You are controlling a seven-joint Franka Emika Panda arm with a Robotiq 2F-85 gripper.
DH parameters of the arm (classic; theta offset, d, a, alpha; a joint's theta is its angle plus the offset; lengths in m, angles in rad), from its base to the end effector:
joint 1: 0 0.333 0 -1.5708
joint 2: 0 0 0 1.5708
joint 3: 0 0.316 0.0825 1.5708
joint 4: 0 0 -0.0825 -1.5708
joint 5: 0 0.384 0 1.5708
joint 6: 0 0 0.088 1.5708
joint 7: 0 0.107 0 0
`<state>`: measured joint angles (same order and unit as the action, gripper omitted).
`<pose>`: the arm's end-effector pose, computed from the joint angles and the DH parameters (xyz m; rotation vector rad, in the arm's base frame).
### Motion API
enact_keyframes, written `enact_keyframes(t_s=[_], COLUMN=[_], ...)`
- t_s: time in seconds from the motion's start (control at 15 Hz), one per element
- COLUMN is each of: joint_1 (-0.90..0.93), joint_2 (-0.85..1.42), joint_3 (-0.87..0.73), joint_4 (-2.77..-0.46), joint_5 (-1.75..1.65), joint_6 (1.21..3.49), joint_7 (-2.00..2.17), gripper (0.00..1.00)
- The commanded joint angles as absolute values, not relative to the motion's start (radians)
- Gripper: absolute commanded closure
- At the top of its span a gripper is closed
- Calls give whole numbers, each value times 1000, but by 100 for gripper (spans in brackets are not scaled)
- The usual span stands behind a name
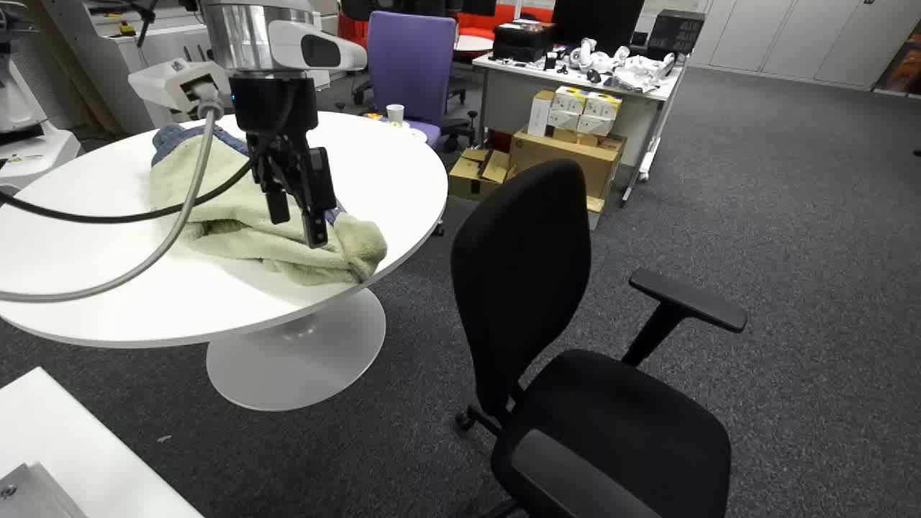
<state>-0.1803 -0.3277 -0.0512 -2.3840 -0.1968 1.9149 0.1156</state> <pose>0.4126 -0.1121 0.4350 2.9520 -0.3912 -0.2237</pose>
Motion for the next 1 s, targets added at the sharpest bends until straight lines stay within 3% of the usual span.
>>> enact_keyframes(t_s=[0.0, 0.47, 0.93], joint_1=[-166, -166, -121], joint_2=[-327, -327, -150], joint_3=[-65, -65, -59], joint_4=[-2382, -2382, -2430], joint_5=[-201, -201, -280], joint_6=[1913, 1913, 2322], joint_7=[119, 119, 4], gripper=[0, 0, 0])
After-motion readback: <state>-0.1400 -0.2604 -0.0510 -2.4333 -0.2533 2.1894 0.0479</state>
